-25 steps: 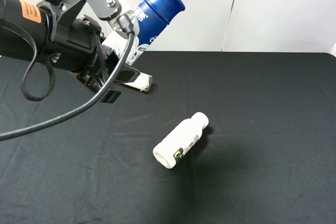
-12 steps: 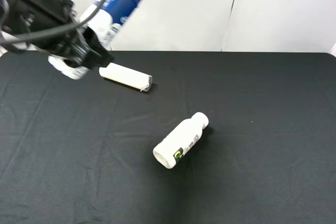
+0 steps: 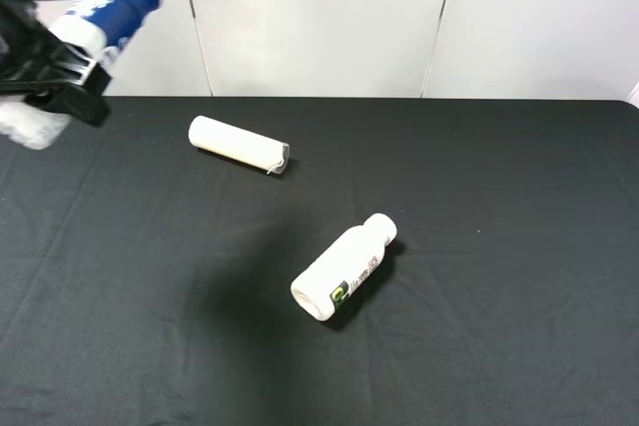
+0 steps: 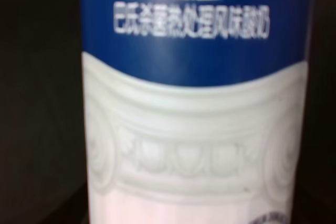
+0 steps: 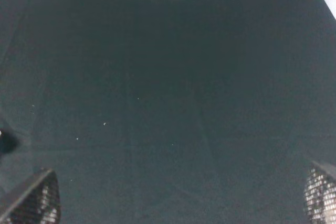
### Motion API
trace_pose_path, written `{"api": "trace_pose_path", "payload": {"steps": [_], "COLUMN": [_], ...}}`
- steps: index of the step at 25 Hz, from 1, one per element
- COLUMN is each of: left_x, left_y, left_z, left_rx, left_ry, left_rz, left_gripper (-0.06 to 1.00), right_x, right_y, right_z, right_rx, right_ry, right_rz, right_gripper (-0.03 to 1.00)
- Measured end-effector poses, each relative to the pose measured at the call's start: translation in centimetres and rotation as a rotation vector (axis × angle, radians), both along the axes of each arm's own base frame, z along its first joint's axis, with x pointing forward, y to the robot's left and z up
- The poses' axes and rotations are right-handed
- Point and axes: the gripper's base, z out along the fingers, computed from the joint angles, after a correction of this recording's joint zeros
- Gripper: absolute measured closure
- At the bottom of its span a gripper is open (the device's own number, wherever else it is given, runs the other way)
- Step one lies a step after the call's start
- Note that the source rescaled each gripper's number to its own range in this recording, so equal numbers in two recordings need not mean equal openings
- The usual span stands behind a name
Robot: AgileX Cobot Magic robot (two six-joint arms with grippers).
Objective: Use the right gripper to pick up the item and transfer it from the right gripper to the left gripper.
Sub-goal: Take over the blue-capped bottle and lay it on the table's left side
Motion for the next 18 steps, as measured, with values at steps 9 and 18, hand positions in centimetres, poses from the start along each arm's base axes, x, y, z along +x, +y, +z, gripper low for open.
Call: {"api": "trace_pose_path", "payload": {"steps": [9,18], "left_x": [1.5,4.9], "left_y": [3.8,4.9], "left_z": [-0.8,-5.3], "left_rx": [0.016,0.041], "left_ry": [0.055,0.154], "left_rz": [0.179,0.210], "left_gripper": [0.91,0.91], "right_x": [0.0,0.0], "right_y": [0.0,0.0], "right_z": [0.0,0.0], "right_rx": [0.000,0.000], "right_ry": [0.000,0.000], "right_rz": [0.000,0.000], "right_gripper": [-0.03,-0.03]}}
